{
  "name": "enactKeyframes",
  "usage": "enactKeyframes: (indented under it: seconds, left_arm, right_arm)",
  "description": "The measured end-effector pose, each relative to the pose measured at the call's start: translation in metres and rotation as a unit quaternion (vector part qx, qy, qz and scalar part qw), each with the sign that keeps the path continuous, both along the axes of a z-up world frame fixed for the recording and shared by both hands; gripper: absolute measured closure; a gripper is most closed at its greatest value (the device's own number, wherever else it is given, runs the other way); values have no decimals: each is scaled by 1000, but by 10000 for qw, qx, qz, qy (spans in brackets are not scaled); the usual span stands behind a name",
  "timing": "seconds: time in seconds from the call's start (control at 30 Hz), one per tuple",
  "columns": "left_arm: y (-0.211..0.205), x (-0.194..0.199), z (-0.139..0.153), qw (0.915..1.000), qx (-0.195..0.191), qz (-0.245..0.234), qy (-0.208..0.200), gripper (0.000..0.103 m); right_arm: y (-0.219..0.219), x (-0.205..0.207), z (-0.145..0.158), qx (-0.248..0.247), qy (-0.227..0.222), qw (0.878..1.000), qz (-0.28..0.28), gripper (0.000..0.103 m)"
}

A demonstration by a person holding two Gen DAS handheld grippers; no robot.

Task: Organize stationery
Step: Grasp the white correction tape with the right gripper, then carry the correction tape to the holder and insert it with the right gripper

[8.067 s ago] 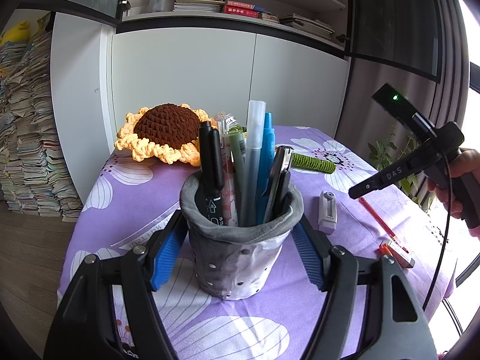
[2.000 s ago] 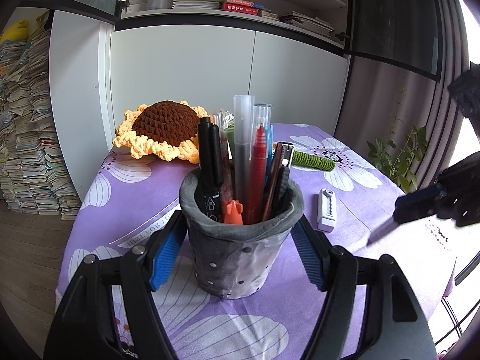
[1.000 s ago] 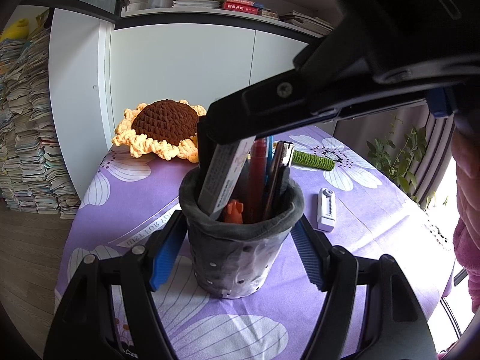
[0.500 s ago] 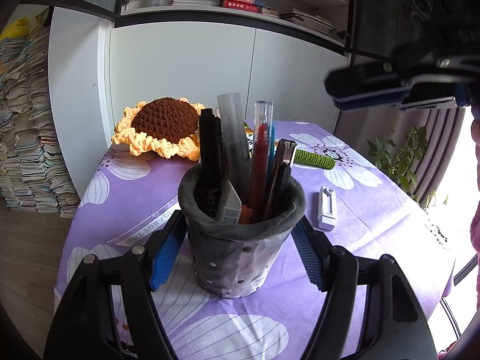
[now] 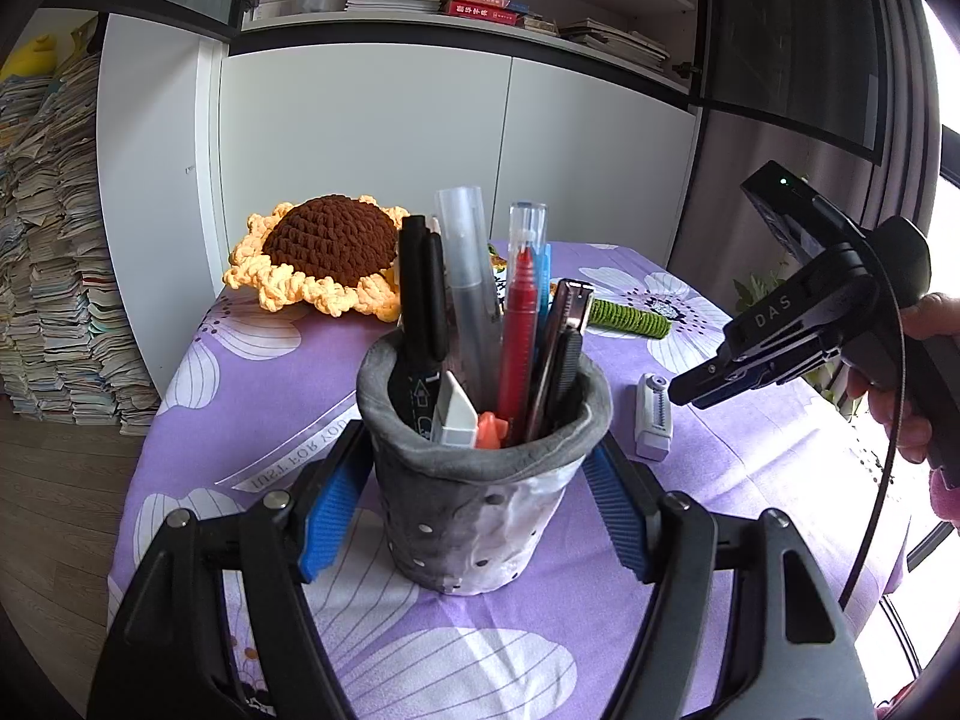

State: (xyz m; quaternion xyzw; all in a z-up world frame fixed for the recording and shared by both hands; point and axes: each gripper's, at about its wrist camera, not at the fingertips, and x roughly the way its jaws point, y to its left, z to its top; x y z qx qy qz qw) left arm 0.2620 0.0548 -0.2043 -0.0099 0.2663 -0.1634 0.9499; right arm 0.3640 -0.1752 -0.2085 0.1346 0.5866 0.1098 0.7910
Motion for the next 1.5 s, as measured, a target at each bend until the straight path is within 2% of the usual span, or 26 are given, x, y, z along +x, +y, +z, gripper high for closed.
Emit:
enactKeyframes:
  seconds: [0.03,0.1,0.13,0.37,0.53,0.6,0.73,1.0,1.13,1.27,1.5]
  left_arm:
    - [0,0,0,10000,1,0,0,33]
    - [0,0,0,10000,0,0,0,33]
    - [0,0,0,10000,2,0,-1,33]
    - [0,-1,0,10000,9,-7,-3,32]
    - [0,-1,0,10000,10,-6,-3,32]
    - [1,-1,0,10000,10,-6,0,32]
    - [0,-1,0,10000,10,-7,-2,32]
    - [0,-1,0,10000,9,-6,-2,32]
    - [0,-1,0,10000,9,-6,0,33]
    - [0,-1,0,10000,3,-10,-1,33]
    - [-2,-1,0,10000,-14,-59,-3,33]
  right_arm:
    - [1,3,0,-13,41,10000,-32,77]
    - [6,9,-4,-43,118,9999,-30,66]
    - [8,11,-6,-79,154,9998,-45,65]
    - [25,32,-16,-352,402,9985,-135,65]
    - [41,40,-14,-672,165,9976,56,65]
    - [53,40,-14,-1023,21,9943,315,74]
    - [62,27,-9,-915,-178,9938,603,76]
    - [47,-27,35,-853,-959,9890,737,76]
    - [41,-53,62,-614,-1399,9849,819,76]
    - [53,-75,94,-383,-1890,9758,1031,76]
    - [84,-106,136,121,-2434,9553,1670,76]
